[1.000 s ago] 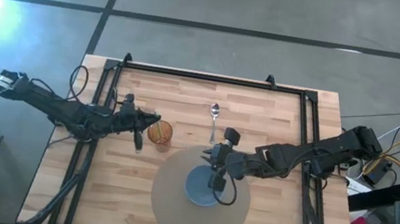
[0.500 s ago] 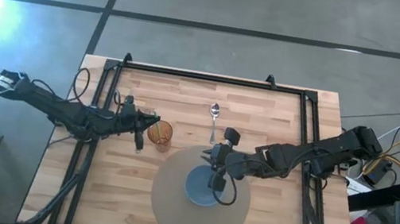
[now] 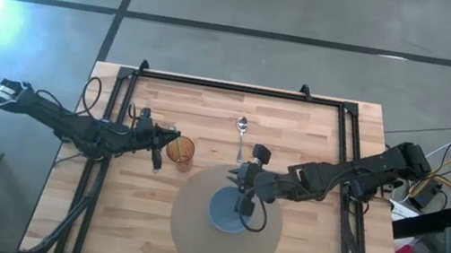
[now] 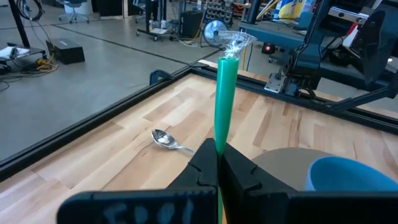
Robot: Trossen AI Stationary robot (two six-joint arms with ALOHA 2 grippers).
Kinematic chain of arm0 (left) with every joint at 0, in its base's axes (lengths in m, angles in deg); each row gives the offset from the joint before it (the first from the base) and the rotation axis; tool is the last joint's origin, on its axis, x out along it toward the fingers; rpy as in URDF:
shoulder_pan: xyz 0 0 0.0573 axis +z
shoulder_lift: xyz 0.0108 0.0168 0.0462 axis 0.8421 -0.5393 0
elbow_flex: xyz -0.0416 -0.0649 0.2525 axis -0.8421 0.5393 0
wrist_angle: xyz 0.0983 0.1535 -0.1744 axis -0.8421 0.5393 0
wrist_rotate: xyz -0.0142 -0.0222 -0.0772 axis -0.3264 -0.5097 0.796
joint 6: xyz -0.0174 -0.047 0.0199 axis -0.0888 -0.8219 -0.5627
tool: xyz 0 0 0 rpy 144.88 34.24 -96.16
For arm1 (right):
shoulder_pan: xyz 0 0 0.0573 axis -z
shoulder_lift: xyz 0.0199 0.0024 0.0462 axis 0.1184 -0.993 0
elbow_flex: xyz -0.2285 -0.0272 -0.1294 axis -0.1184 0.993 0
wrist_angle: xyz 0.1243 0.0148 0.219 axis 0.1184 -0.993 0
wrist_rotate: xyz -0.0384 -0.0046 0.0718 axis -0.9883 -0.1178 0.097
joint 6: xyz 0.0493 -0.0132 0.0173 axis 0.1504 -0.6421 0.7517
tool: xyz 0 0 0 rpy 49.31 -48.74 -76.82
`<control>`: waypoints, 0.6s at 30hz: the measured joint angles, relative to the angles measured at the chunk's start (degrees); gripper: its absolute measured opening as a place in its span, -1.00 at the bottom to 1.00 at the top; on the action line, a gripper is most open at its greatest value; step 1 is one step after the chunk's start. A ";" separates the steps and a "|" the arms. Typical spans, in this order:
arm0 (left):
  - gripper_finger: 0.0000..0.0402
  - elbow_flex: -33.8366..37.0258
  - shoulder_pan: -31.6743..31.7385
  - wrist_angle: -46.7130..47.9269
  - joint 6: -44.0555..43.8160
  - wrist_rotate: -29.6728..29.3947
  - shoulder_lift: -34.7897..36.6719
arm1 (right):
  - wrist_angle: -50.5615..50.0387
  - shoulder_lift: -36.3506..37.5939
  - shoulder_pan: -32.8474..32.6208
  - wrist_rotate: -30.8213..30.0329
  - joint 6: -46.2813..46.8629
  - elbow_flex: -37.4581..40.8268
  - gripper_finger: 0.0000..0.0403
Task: Pick & Place Utensil
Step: Put the green straw into the brown cup
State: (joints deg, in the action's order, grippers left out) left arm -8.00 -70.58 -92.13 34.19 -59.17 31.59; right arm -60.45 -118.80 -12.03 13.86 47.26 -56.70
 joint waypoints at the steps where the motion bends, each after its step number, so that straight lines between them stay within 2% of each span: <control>1: -1.00 0.00 0.00 0.00 0.00 0.02 0.00 | 0.01 0.00 0.00 0.00 0.00 0.00 -0.66; 12: -0.99 0.00 0.00 0.02 1.78 0.47 0.00 | 0.01 -0.02 0.00 0.02 -0.01 0.00 -0.66; 18: -0.79 0.00 0.00 0.11 3.06 0.49 0.00 | 0.01 -0.01 0.00 0.01 0.00 0.00 -0.66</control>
State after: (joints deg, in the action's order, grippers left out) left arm -8.00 -70.58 -92.02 37.25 -58.68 31.59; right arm -60.44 -118.82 -12.03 13.87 47.26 -56.70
